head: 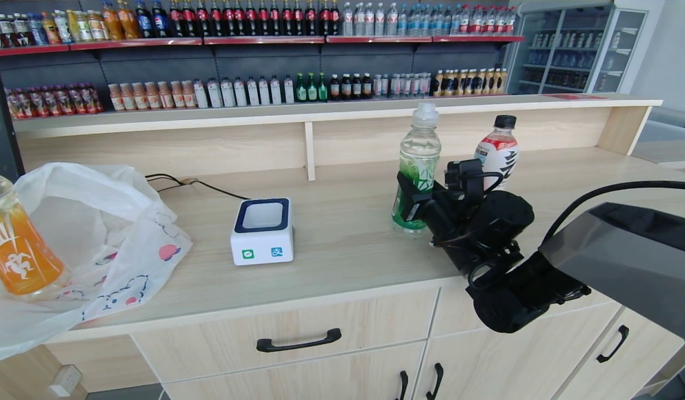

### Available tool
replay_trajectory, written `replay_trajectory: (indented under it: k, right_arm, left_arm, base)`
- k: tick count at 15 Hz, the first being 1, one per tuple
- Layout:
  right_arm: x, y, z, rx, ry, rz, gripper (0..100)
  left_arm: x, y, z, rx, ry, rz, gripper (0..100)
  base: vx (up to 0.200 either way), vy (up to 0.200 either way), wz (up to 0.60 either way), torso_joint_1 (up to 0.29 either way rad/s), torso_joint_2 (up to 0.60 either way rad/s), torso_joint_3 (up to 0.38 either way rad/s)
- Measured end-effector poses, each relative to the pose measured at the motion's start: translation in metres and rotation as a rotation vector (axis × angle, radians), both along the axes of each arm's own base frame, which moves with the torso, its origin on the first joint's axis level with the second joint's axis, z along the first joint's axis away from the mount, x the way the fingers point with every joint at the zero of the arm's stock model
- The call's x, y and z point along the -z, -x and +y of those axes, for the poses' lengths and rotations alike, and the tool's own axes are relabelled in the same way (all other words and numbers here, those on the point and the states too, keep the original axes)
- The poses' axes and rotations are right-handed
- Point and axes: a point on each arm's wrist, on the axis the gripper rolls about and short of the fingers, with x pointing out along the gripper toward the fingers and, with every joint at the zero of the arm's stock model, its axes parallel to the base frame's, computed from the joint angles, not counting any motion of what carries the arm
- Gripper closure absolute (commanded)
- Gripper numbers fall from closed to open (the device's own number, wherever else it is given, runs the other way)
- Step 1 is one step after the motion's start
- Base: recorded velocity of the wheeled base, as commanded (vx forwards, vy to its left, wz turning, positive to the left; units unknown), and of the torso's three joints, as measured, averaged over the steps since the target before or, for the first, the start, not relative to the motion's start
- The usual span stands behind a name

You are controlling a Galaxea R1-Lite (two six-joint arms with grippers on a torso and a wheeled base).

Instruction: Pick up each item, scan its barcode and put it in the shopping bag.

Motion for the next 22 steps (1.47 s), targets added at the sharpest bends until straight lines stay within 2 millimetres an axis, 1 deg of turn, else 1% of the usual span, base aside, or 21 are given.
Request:
replay_trajectory:
  k: [5, 10, 15, 19, 22]
  right_arm:
    - [-0.001, 0.001, 0.0, -0.003, 0.0, -0.002, 100]
    - [-0.014, -0.002, 0.001, -0.005, -0.02, -0.043, 100]
    - [-0.023, 0.001, 0.0, -0.03, -0.029, -0.068, 100]
    - [-0.042, 0.008, -0.002, -0.034, -0.047, -0.11, 100]
    - [-0.067, 0.027, -0.004, -0.051, -0.066, -0.154, 100]
  left_arm:
    - [0.0, 0.0, 0.0, 0.0, 0.0, 0.0, 0]
    - [0.0, 0.0, 0.0, 0.0, 0.0, 0.0, 0]
    - [0.0, 0.0, 0.0, 0.0, 0.0, 0.0, 0]
    - [0.0, 0.0, 0.0, 0.0, 0.0, 0.0, 0]
    - [0.0, 0.0, 0.0, 0.0, 0.0, 0.0, 0]
  base:
    - [0.0, 0.0, 0.0, 0.0, 0.0, 0.0]
    - [0.0, 0.0, 0.0, 0.0, 0.0, 0.0]
    - [0.0, 0.0, 0.0, 0.0, 0.0, 0.0]
    - [0.0, 0.0, 0.0, 0.0, 0.0, 0.0]
    - [0.0, 0.0, 0.0, 0.0, 0.0, 0.0]
